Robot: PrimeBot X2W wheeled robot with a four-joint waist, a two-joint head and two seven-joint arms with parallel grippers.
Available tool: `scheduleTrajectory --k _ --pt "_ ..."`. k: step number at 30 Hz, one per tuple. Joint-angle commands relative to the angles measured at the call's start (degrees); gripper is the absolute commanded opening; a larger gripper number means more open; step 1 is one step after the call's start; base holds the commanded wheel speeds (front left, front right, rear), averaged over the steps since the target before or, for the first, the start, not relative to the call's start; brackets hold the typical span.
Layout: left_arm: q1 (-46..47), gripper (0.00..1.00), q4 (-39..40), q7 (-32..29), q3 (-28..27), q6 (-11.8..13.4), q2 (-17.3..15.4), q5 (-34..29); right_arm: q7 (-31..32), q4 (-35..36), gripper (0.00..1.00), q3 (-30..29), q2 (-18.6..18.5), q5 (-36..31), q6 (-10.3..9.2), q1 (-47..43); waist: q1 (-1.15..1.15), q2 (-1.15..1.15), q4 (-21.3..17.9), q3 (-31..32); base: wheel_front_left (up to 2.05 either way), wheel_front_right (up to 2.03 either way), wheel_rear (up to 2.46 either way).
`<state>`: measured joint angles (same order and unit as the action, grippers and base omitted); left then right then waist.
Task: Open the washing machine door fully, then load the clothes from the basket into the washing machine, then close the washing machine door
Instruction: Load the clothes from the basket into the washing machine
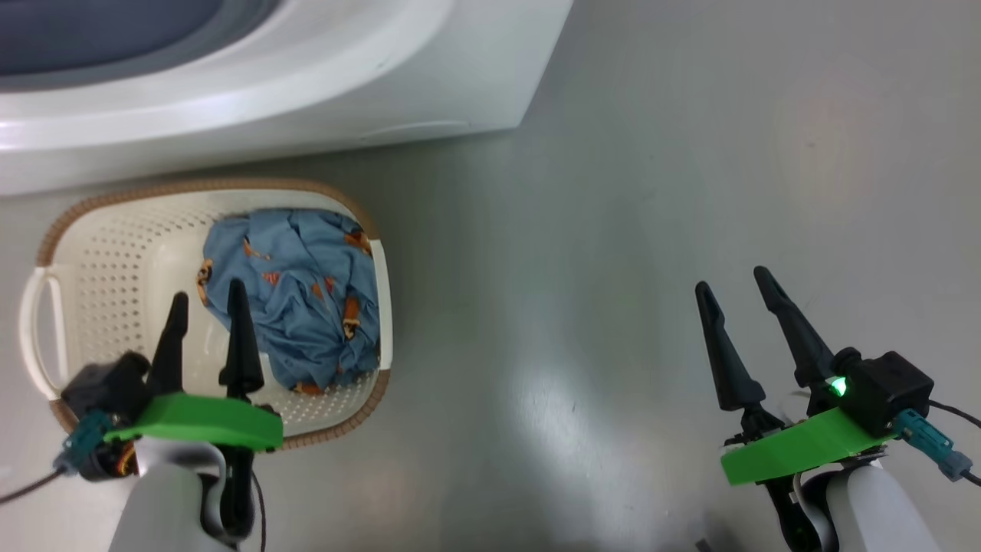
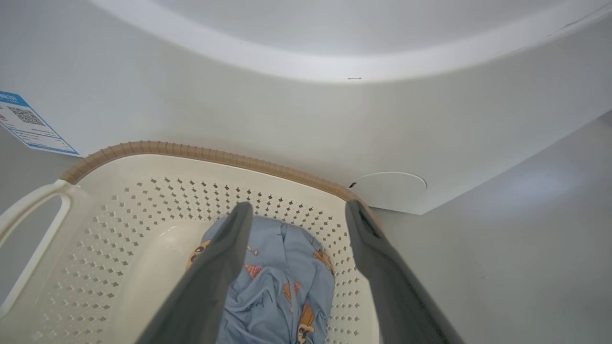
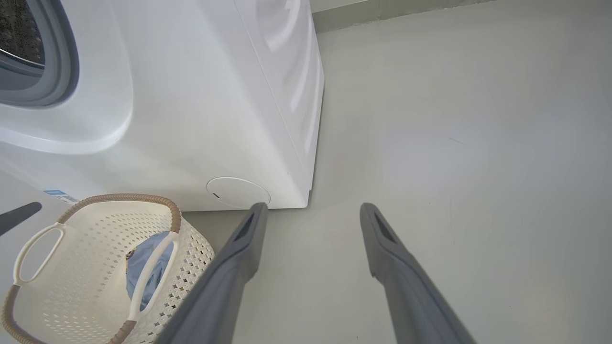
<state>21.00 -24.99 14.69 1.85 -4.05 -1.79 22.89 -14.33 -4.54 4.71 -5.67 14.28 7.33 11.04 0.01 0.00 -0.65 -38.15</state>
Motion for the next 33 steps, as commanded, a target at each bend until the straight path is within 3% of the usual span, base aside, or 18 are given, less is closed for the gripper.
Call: scheduleTrajectory --k 1,15,21,33 --pt "1.14 1.00 -1.01 0.30 -2.03 -0.87 -1.09 -0.30 -0.65 1.65 1.00 1.25 -0.15 0.42 0.16 0.12 -0.01 0.00 0.08 -4.07 0.00 0.00 0.00" --pt "13.24 1.00 -14.32 0.30 -3.55 -3.22 -2.32 -4.82 -0.66 4.30 1.00 1.00 0.51 1.26 0.16 1.78 -0.01 0.00 -0.82 -12.38 0.00 0.00 0.00" --pt "19.61 1.00 -22.35 0.30 -2.48 -3.40 -4.24 -3.77 -0.66 5.85 1.00 1.44 1.00 1.47 0.16 2.65 -0.01 0.00 -1.73 -16.20 0.00 0.00 0.00" --pt "29.08 1.00 -35.13 -2.39 1.00 -3.43 -7.09 4.25 -0.66 6.60 1.00 1.78 1.67 1.83 0.16 3.11 -0.01 0.00 -2.99 -20.41 0.00 0.00 0.00"
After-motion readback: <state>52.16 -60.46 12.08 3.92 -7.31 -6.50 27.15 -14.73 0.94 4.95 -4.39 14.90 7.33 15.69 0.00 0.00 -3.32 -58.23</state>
